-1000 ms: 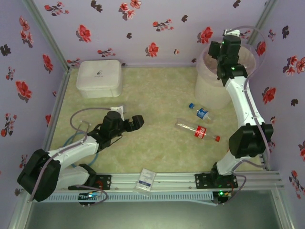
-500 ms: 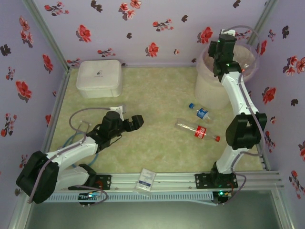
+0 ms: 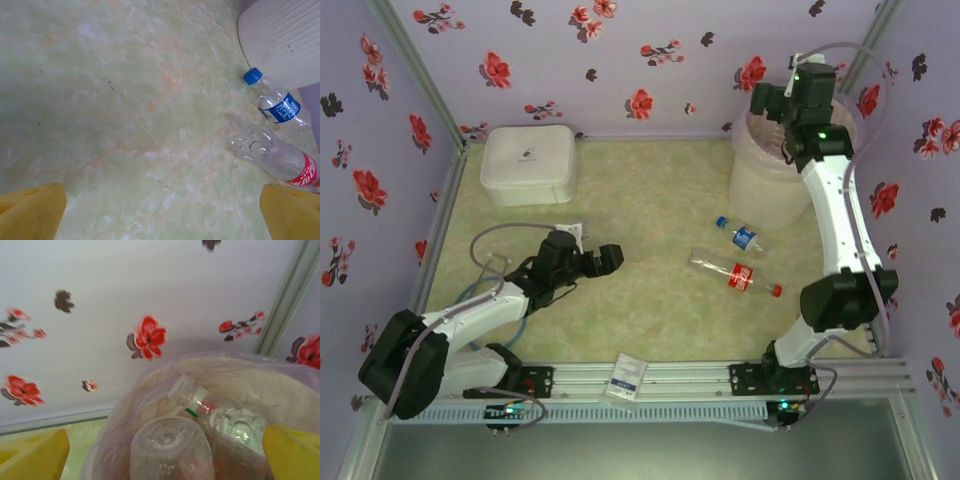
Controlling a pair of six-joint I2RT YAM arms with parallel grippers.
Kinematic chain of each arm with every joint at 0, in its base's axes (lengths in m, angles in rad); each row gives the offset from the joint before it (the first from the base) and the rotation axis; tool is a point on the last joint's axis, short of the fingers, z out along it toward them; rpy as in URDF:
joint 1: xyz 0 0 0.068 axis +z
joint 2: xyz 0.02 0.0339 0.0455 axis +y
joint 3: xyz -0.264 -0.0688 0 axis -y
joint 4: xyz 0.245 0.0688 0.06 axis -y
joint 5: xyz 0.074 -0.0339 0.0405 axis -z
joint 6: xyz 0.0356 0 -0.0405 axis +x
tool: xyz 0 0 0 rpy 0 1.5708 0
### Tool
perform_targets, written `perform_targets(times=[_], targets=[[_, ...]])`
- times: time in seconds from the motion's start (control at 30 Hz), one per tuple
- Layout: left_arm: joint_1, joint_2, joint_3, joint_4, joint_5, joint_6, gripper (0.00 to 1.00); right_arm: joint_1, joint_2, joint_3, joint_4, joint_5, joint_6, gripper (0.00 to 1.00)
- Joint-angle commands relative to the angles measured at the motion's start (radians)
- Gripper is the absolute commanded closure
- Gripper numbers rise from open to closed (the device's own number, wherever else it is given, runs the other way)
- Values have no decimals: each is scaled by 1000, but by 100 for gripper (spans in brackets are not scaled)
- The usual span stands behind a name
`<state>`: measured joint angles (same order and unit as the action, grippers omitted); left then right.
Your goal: Put the plastic bottles in the bin
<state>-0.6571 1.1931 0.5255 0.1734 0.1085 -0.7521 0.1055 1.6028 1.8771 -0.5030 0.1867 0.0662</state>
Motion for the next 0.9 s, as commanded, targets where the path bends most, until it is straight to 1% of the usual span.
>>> perform_targets(times=[0.0, 0.1, 0.2, 0.27, 0.37, 0.43, 0.5, 0.57, 0.7, 0.77, 0.87], targets=[[7, 14, 73, -88, 38, 60, 0, 58, -110, 8, -45, 22, -51, 1], [7, 22, 140, -175, 48, 113, 0, 114, -197, -56, -64, 97, -129, 1], [7, 20, 186, -238, 46, 158, 0, 129, -290, -129, -98, 73, -142, 1], [8, 15, 200, -264, 37, 166, 0, 144, -355, -184, -118, 13, -144, 0], [8, -12, 188, -277, 32, 158, 0, 161, -444, -283, -144, -129, -152, 1], [8, -35, 167, -274, 20, 149, 0, 172, -479, -325, -199, -215, -160, 0], [10, -45, 156, -284, 9, 148, 0, 203, -504, -358, -267, -277, -184, 1], [14, -46, 150, -292, 4, 148, 0, 242, -530, -412, -310, -297, -197, 0], [22, -32, 149, -284, 3, 152, 0, 325, -541, -531, -381, -299, -267, 1], [24, -17, 158, -282, 5, 158, 0, 375, -510, -576, -438, -283, -306, 1], [28, 7, 180, -291, 8, 171, 0, 447, -403, -601, -556, -228, -365, 1]])
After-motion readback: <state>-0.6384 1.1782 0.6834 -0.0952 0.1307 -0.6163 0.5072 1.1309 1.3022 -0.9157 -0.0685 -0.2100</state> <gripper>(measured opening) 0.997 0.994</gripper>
